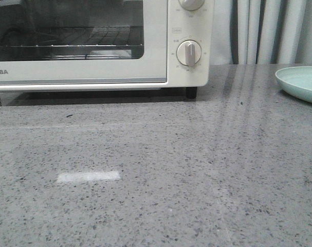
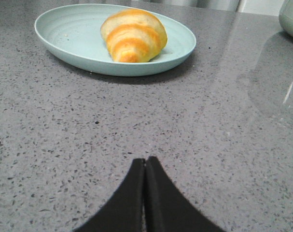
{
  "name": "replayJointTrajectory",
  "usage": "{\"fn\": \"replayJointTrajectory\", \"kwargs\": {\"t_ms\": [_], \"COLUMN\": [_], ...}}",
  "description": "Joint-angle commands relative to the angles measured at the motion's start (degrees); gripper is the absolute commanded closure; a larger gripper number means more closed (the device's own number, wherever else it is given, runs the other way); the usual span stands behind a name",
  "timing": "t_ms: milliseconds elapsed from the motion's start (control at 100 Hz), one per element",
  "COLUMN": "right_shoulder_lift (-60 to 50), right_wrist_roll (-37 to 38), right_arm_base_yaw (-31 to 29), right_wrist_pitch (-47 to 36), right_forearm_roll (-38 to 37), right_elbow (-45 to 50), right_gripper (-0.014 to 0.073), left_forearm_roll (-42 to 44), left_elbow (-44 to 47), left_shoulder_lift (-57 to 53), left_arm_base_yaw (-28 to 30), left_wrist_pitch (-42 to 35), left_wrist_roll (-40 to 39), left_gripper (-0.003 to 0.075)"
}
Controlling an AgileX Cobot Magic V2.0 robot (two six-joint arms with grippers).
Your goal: Put bread in oven
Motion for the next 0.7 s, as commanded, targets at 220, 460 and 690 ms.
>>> {"fn": "replayJointTrajectory", "kwargs": {"t_ms": [220,460,690], "right_shoulder_lift": [-1.21,-1.21,-1.21], "right_wrist_roll": [-0.44,-0.44,10.03], "right_arm_base_yaw": [0.07,0.07,0.16], "right_wrist_pitch": [-4.65,-24.19,-43.99], "right_forearm_roll": [-4.61,-22.37,-19.31], "right_elbow": [0.73,0.73,0.73], "right_gripper": [0.0642,0.0642,0.0642], "left_forearm_roll": [0.52,-4.03,-24.92], "left_elbow": [1.31,1.31,1.31], "left_shoulder_lift": [-1.79,-1.79,-1.79], "left_arm_base_yaw": [-0.01,-0.12,-0.12], "left_wrist_pitch": [-2.85,-9.17,-15.86], "left_wrist_roll": [-0.57,-0.57,-0.57], "left_gripper": [0.0741,0.0741,0.0741]}}
